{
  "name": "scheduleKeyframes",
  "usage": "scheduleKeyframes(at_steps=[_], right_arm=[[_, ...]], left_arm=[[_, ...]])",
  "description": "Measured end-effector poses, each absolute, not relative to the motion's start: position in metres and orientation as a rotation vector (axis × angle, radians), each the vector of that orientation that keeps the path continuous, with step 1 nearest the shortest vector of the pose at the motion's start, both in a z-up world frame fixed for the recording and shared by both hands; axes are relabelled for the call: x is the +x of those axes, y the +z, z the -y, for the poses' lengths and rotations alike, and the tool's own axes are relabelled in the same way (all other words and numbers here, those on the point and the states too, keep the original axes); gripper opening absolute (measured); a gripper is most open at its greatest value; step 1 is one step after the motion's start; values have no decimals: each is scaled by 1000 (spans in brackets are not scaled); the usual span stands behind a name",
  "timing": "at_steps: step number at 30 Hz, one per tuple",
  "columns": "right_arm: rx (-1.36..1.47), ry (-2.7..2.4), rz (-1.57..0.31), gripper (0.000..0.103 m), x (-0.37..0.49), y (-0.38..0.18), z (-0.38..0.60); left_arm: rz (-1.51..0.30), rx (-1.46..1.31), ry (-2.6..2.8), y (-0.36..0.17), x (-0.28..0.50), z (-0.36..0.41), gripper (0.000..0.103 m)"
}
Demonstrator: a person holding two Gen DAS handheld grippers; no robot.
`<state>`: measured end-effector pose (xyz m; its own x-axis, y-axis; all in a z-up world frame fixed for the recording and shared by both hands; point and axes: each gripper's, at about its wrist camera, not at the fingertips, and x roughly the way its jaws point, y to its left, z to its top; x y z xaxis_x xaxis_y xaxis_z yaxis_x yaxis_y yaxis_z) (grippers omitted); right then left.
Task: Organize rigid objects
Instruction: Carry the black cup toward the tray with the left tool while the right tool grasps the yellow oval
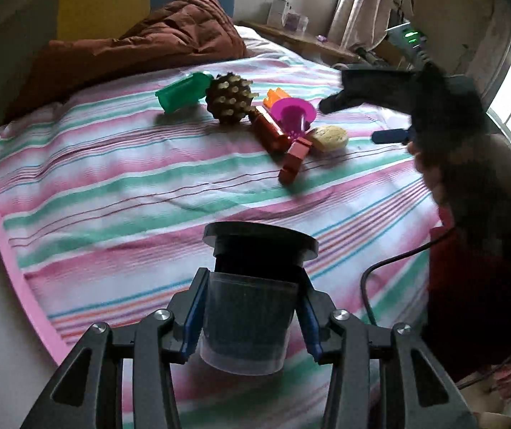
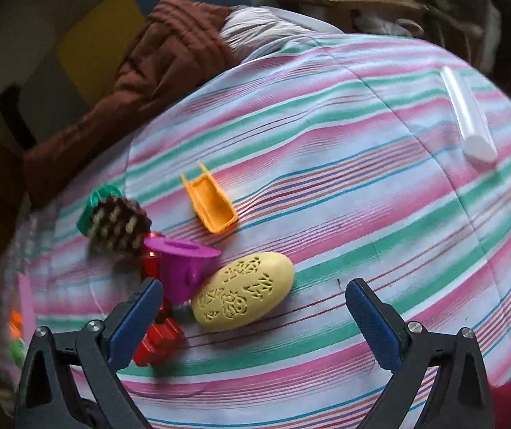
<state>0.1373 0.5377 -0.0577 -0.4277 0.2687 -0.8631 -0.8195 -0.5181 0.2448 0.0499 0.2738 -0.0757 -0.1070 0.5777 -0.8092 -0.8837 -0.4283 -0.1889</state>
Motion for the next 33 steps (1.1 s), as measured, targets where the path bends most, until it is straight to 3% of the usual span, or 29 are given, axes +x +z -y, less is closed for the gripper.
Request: scheduleKeyframes(at_steps=[12, 13, 16, 33], right_arm=[[-1170, 1999, -740, 103, 107, -81, -536], [-1171, 1994, -735, 100, 105, -82, -537], [-1225, 1965, -655, 77, 99, -87, -535], [-1254, 1951, -618, 77, 112, -86, -525]], left_arm=[[-328, -1018, 1774, -53, 56, -243, 46], [-326, -1012, 1778, -51, 57, -240, 46], [-311, -1002, 1790, -45, 59, -231, 46], [-184, -1042, 1955, -23, 41, -180, 46]])
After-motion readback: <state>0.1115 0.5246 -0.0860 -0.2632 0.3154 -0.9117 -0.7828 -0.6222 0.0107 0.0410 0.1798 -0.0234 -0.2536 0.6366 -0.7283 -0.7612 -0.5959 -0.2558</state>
